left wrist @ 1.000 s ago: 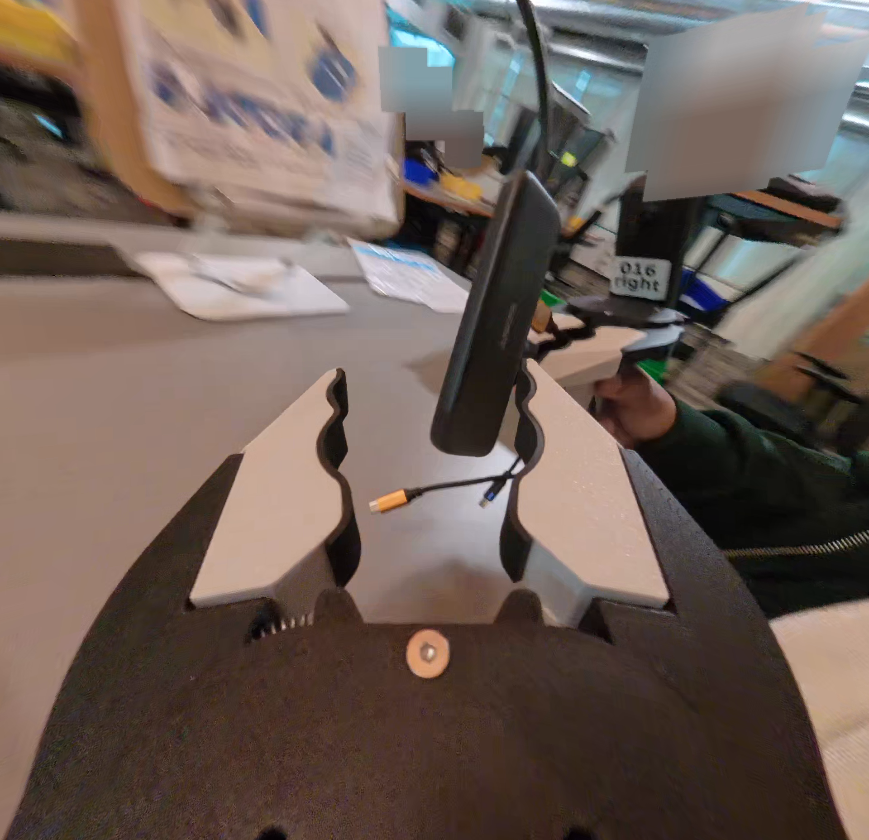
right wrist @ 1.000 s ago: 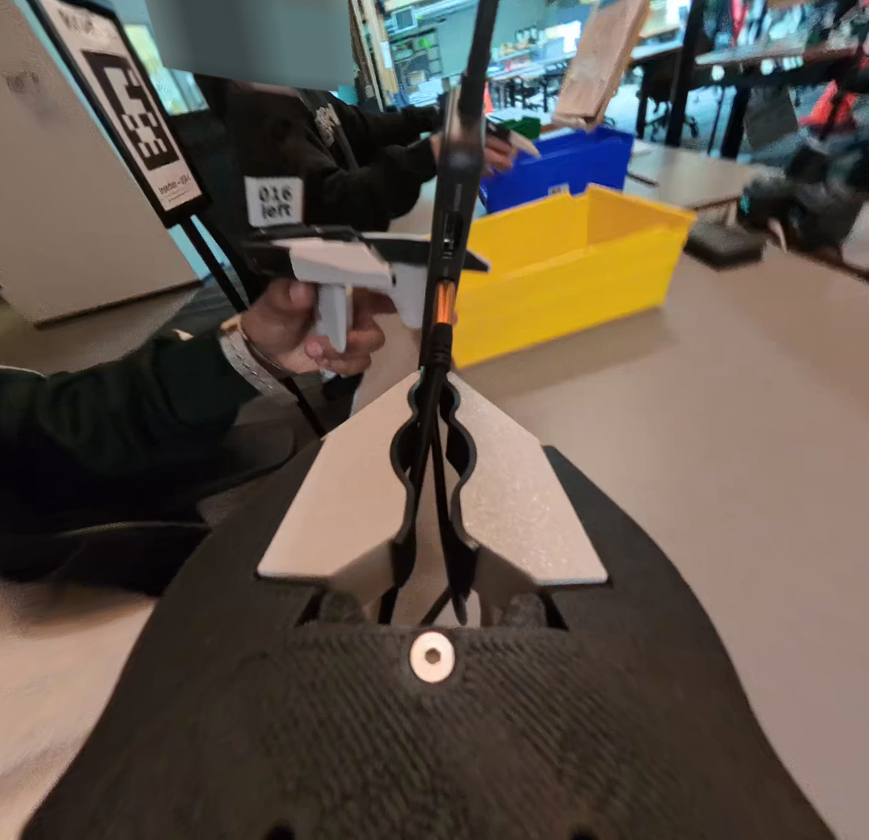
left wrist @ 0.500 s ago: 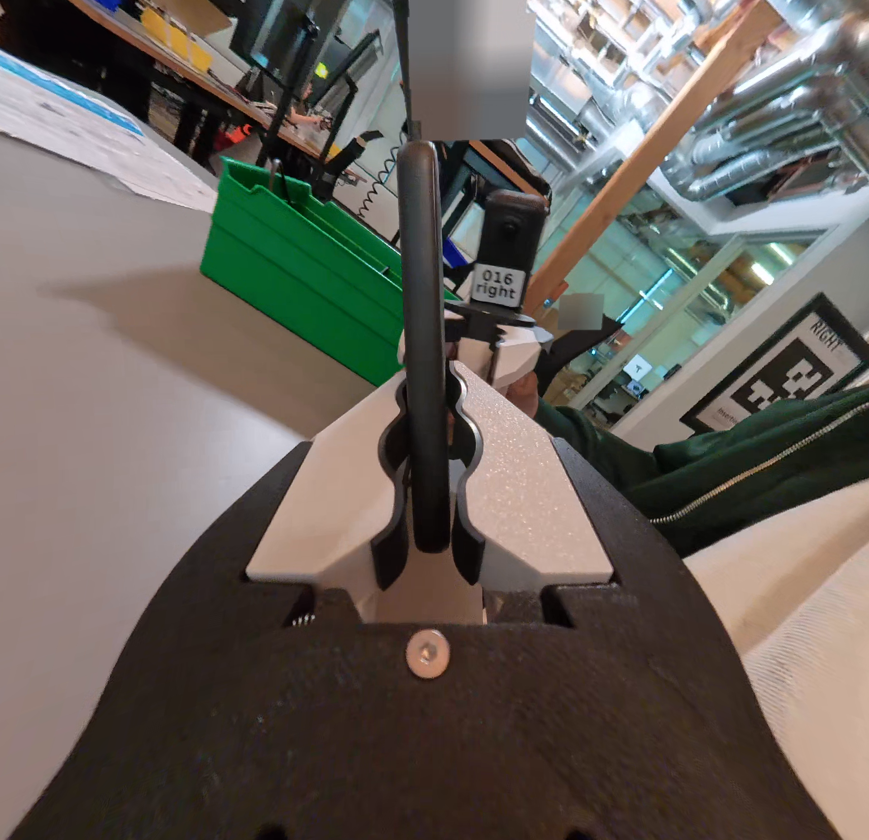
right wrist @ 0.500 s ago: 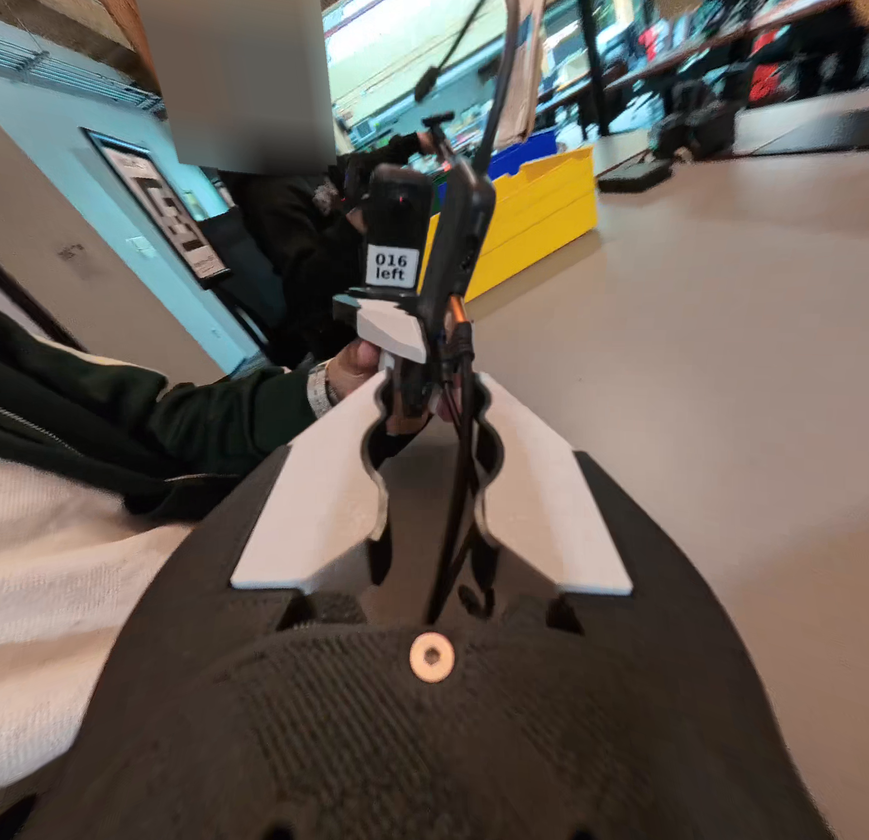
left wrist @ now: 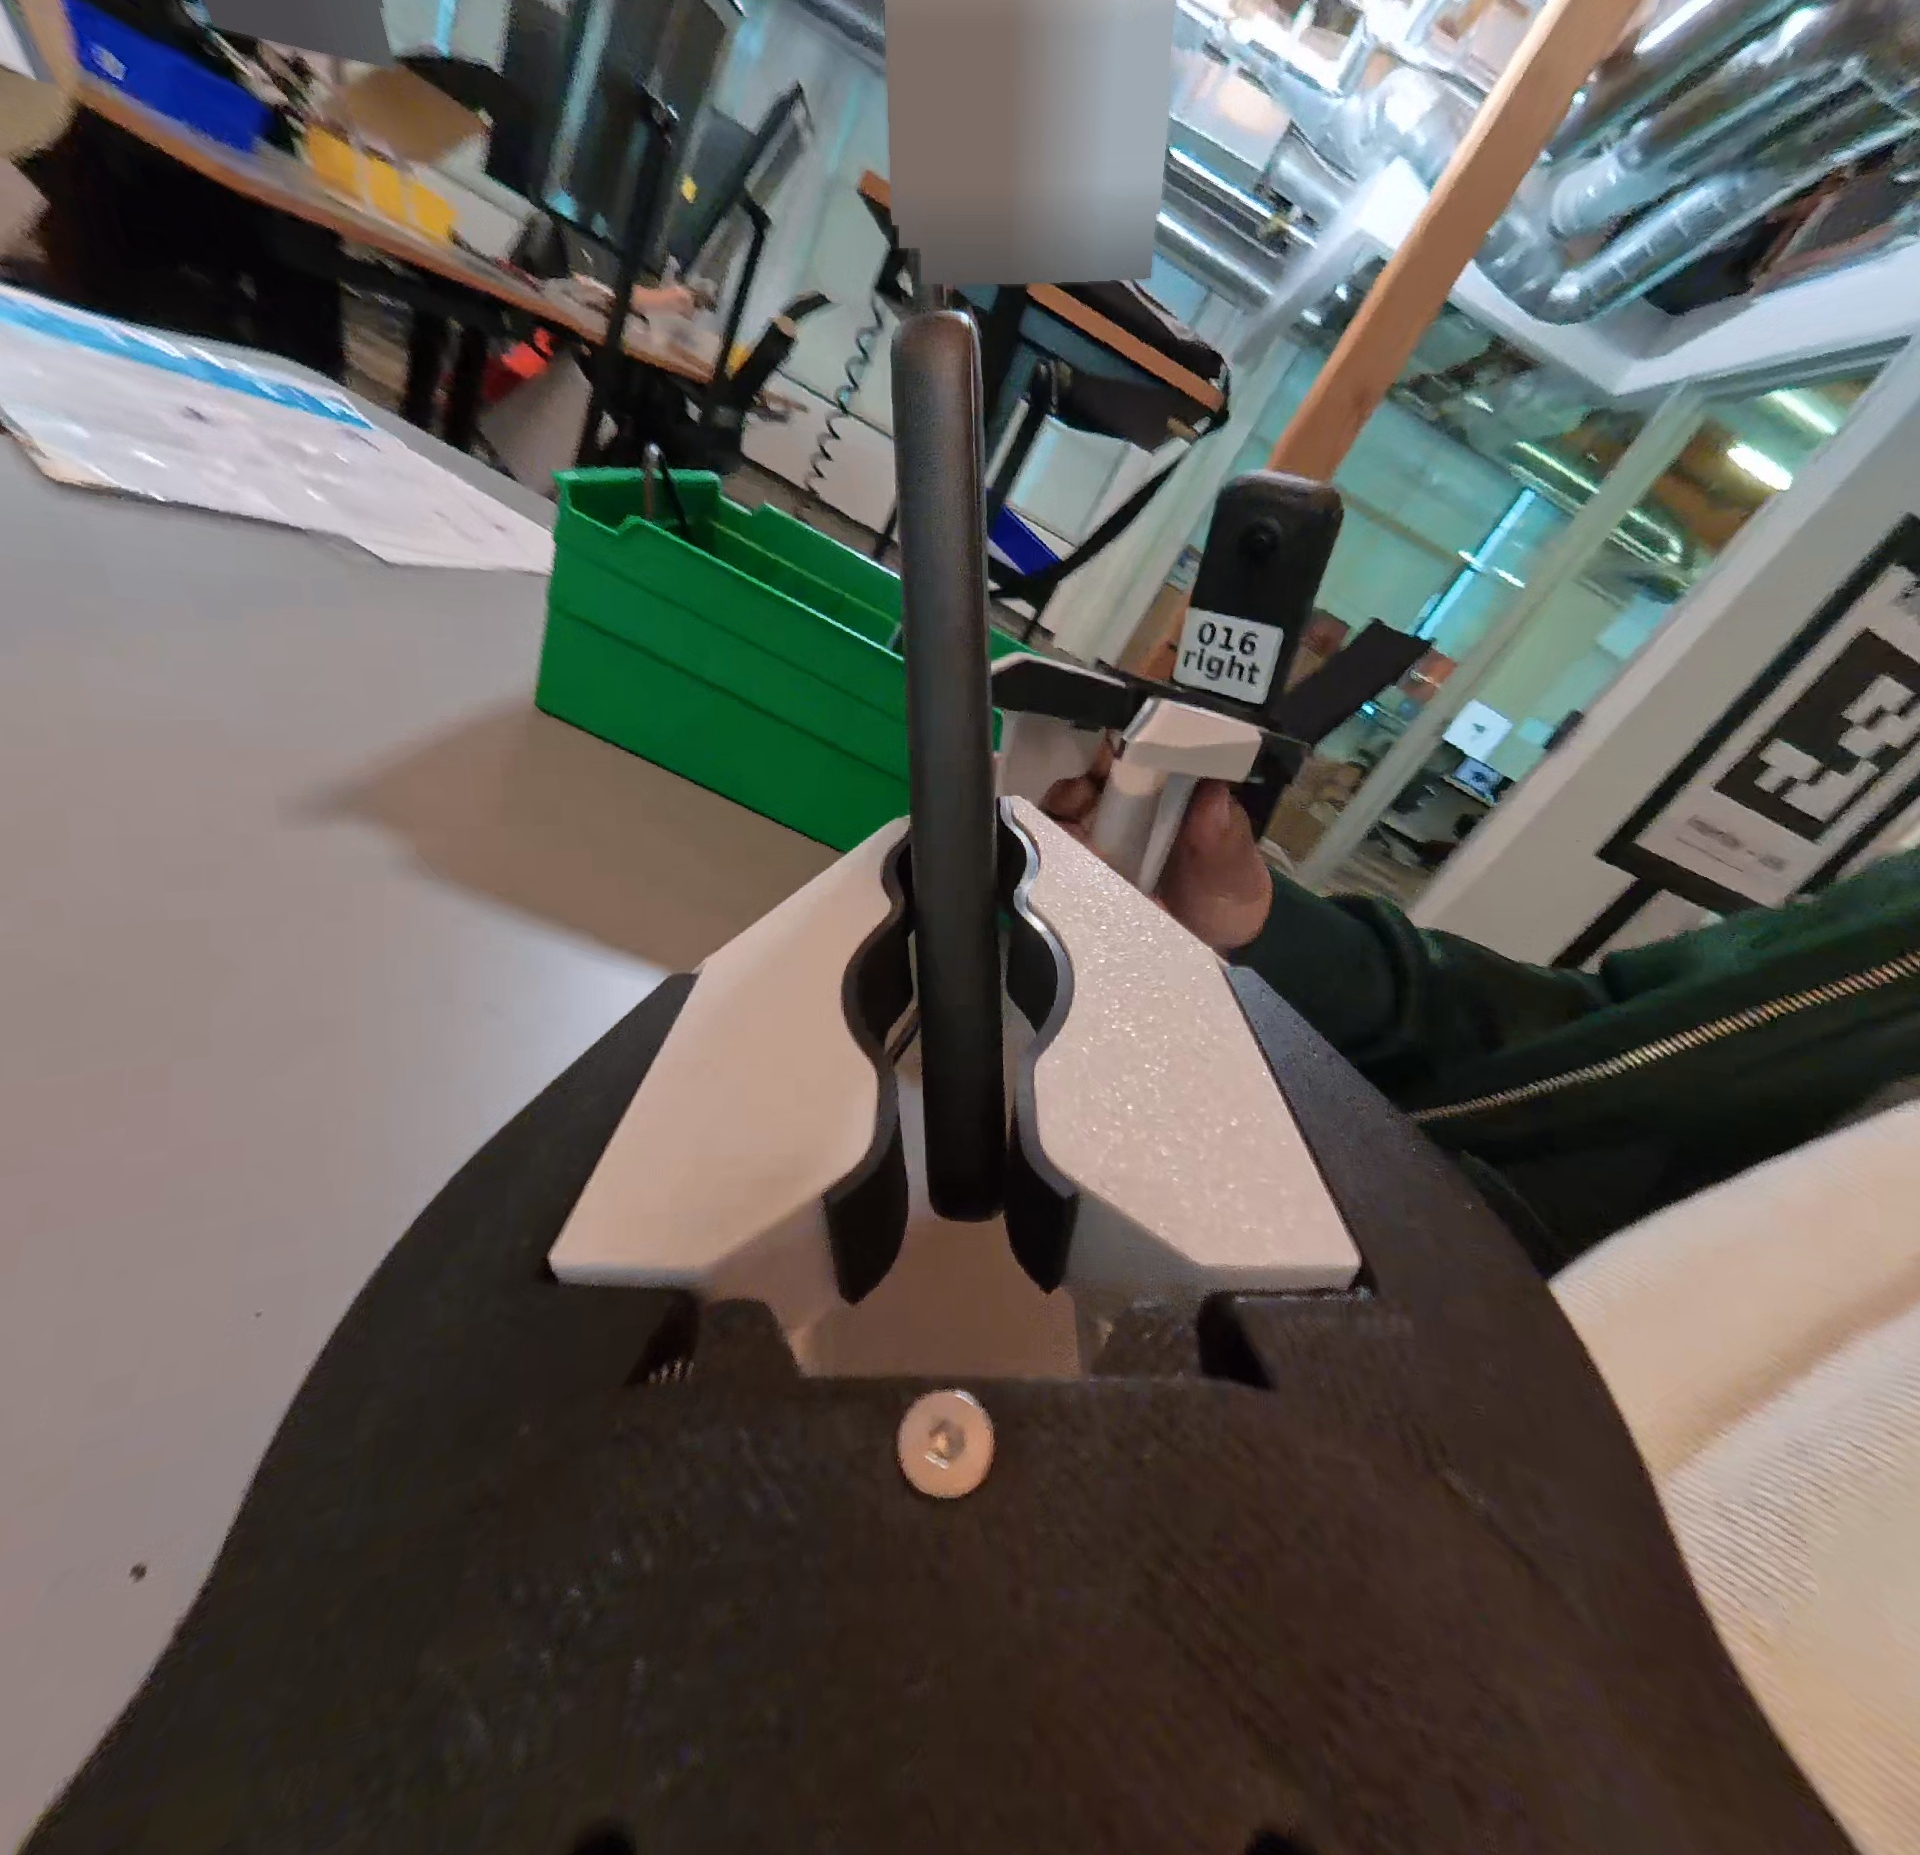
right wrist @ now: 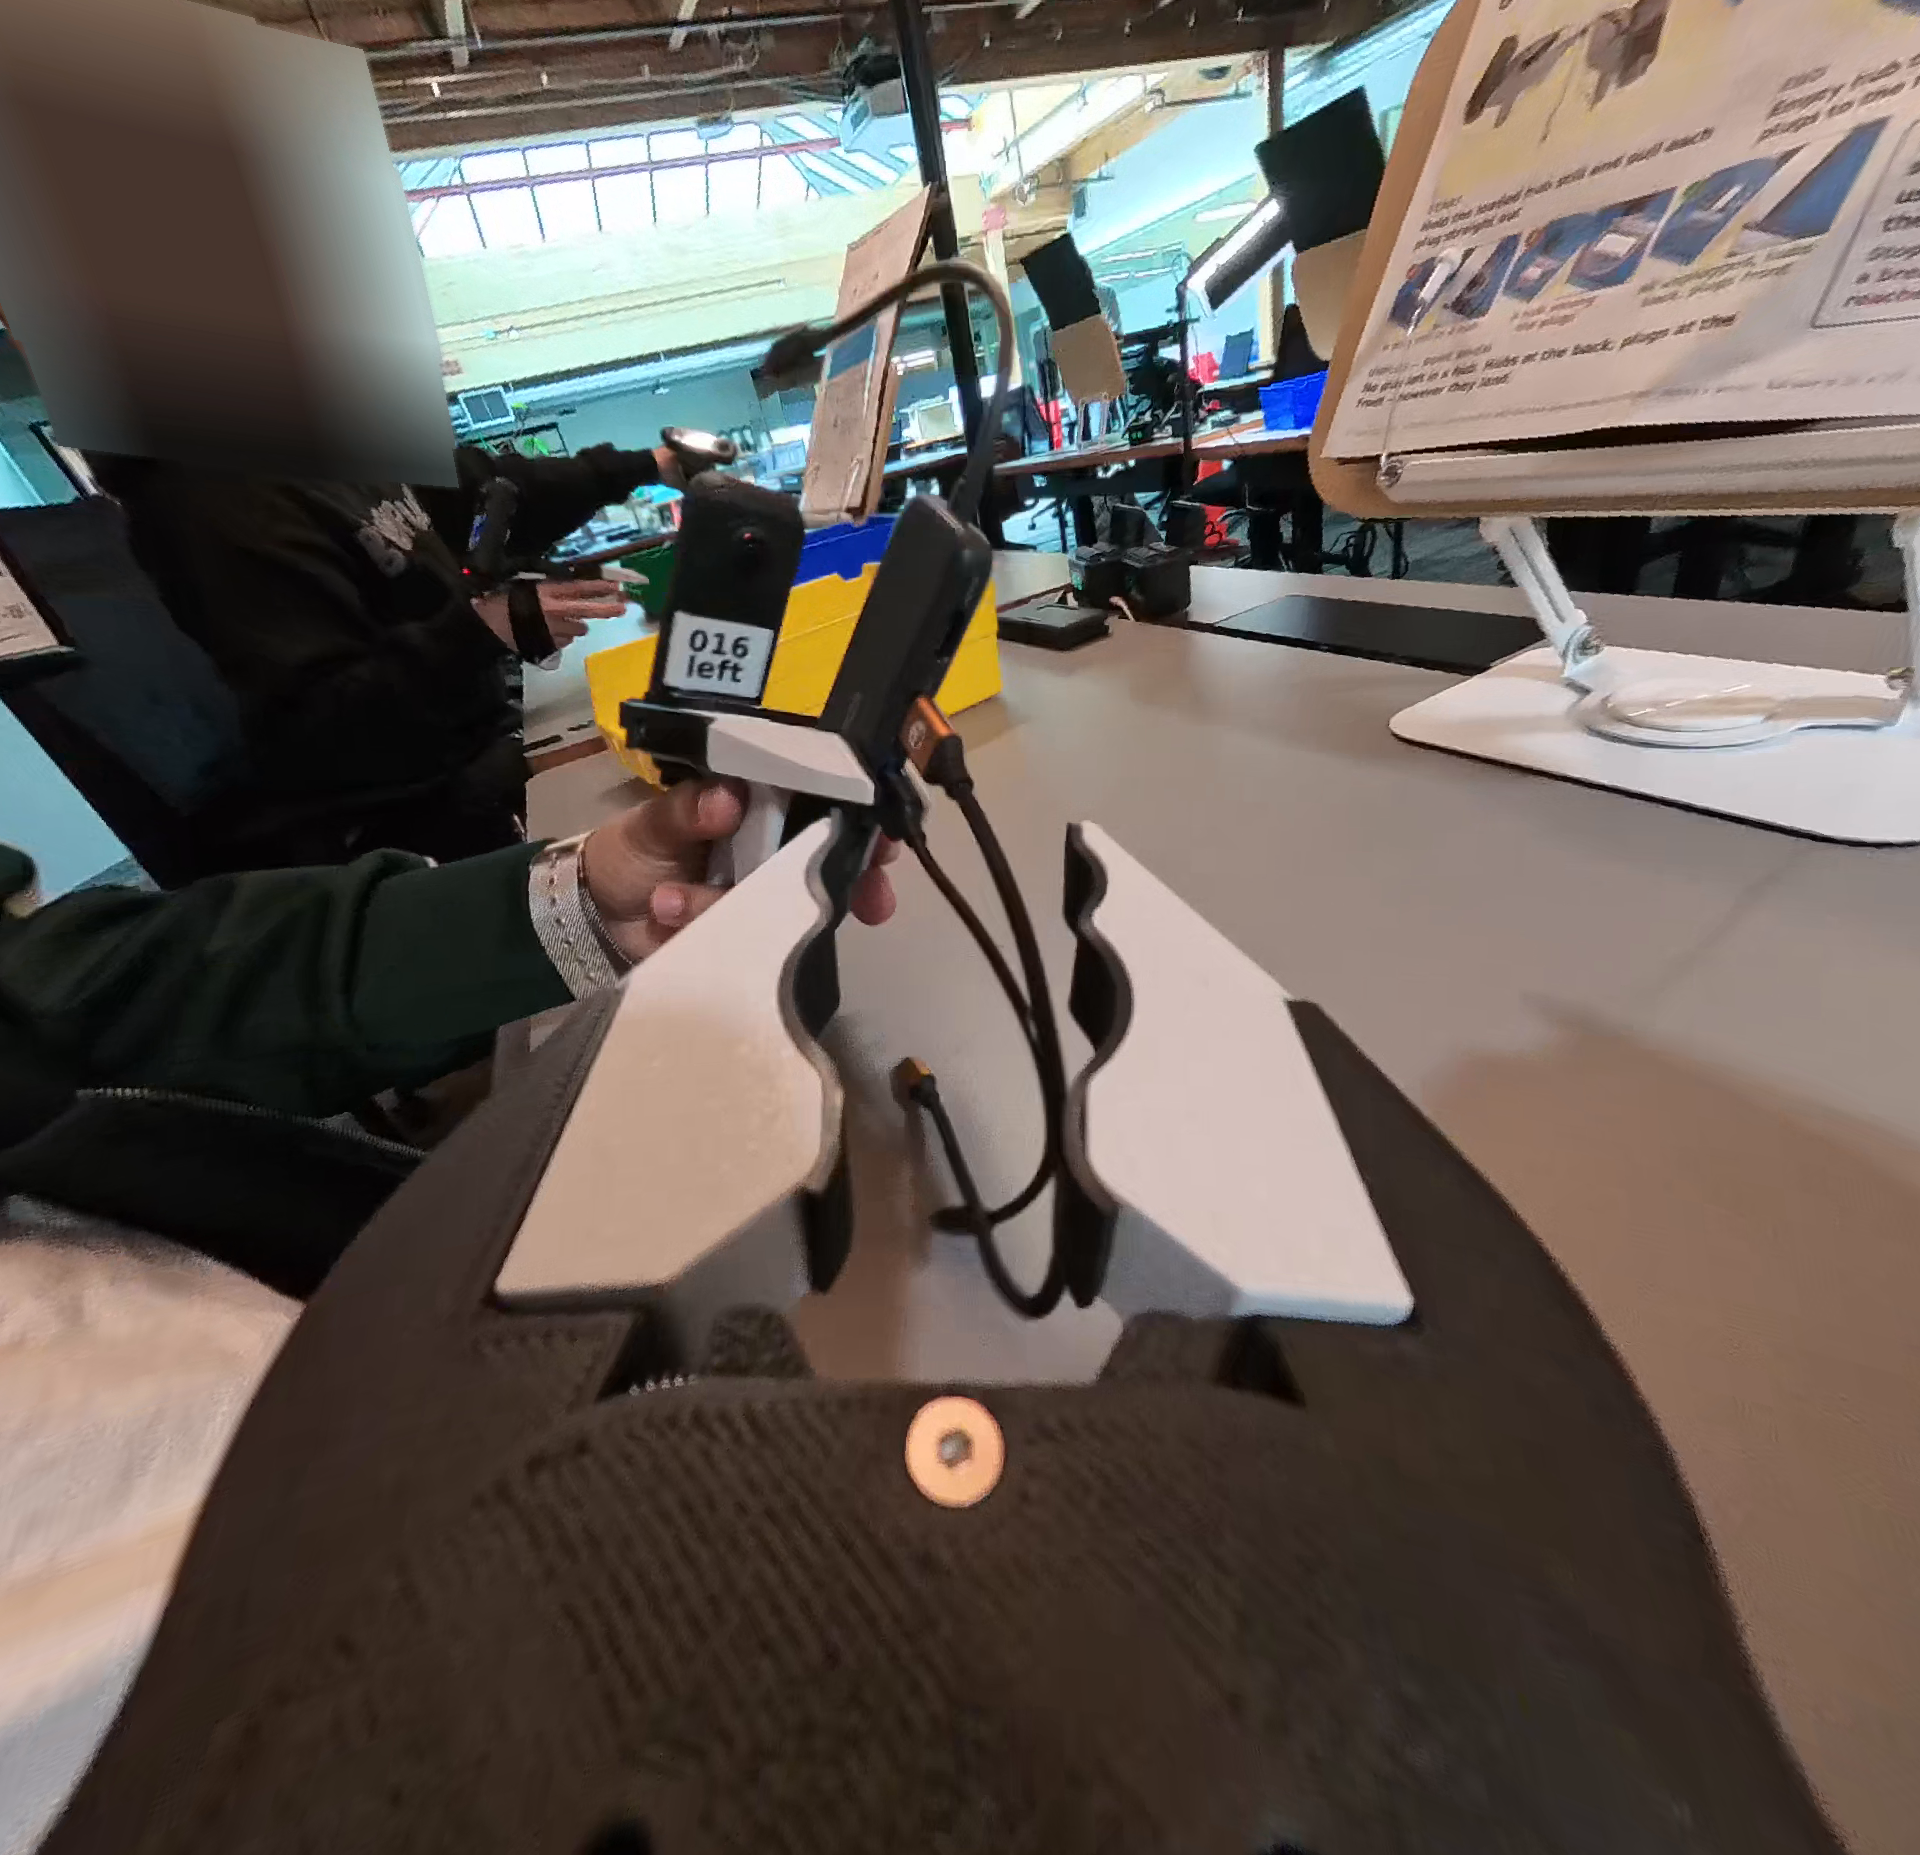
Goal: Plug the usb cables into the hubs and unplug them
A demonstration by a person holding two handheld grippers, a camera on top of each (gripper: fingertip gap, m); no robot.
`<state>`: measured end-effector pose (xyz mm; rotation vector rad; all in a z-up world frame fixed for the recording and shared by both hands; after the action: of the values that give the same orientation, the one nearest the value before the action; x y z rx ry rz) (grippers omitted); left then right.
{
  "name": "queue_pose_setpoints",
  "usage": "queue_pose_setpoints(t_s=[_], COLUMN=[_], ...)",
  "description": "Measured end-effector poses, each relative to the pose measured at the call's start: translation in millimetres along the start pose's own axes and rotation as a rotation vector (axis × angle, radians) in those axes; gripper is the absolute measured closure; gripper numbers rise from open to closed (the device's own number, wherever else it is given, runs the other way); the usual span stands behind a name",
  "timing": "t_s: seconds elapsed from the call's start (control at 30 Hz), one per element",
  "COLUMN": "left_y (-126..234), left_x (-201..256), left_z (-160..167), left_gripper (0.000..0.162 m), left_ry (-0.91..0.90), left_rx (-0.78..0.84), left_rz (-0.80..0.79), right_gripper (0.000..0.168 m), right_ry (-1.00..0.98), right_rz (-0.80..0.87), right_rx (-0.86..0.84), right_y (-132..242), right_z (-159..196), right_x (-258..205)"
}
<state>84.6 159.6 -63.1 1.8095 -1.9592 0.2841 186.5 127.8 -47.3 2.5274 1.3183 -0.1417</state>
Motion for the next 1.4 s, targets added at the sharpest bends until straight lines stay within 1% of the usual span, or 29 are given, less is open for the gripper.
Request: queue_pose_setpoints(t_s=[0.13,0.23,0.3,0.37,0.43,0.5,0.57,0.63,0.8,0.9,1.0,1.03,1.07,1.13,1.2,1.4], left_y=[7,7,7,7,6,8,9,11,4,-3,-13,-17,-21,-29,-35,-41], left_x=[3,8,13,18,20,20,23,25,29,45,59,64,67,72,77,86], left_z=[-3,5,5,5,9,12,12,15,25,33,42,45,49,53,55,64], left_gripper=[0.152,0.152,0.152,0.152,0.152,0.152,0.152,0.152,0.152,0.152,0.152,0.151,0.151,0.152,0.152,0.152], left_ry=[0.019,0.017,0.016,0.006,0.011,0.031,0.048,0.056,0.003,0.024,0.067,0.088,0.107,0.134,0.141,0.146], left_rx=[0.071,0.052,0.059,0.064,0.054,0.055,0.056,0.046,-0.013,-0.013,-0.028,-0.032,-0.032,-0.02,-0.003,-0.023], left_rz=[-0.052,-0.065,-0.067,-0.053,-0.053,-0.035,0.006,0.025,-0.049,-0.017,0.006,0.025,0.035,0.034,0.042,0.043], right_gripper=[0.125,0.125,0.12,0.118,0.116,0.127,0.137,0.143,0.145,0.148,0.145,0.141,0.142,0.157,0.16,0.147], right_ry=[0.013,0.068,0.085,0.112,0.131,0.158,0.202,0.224,0.209,0.24,0.306,0.338,0.378,0.459,0.509,0.547], right_rz=[0.0,0.048,0.063,0.08,0.089,0.069,0.087,0.118,0.117,0.152,0.233,0.285,0.34,0.418,0.437,0.467], right_rx=[-0.001,-0.034,-0.038,-0.019,-0.036,-0.037,0.011,0.03,-0.061,-0.089,-0.104,-0.104,-0.098,-0.087,-0.1,-0.208], right_y=[3,3,3,4,3,6,12,16,15,22,33,38,44,54,56,45], right_z=[3,9,10,8,10,6,-1,-1,17,25,29,29,27,25,28,44], right_x=[-10,-18,-25,-30,-33,-41,-46,-45,-48,-54,-62,-63,-65,-72,-78,-78])
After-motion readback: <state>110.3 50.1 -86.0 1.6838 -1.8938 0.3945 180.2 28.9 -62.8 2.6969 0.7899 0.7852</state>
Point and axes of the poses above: each gripper's, where its closed fingertips meet, y back along the fingers, z out of its underside, x = y × z across the jaws, the point moved 3 cm from there along y, back along the fingers, and after that the axes turned 15 degrees about -x, right-handed, at the moved point
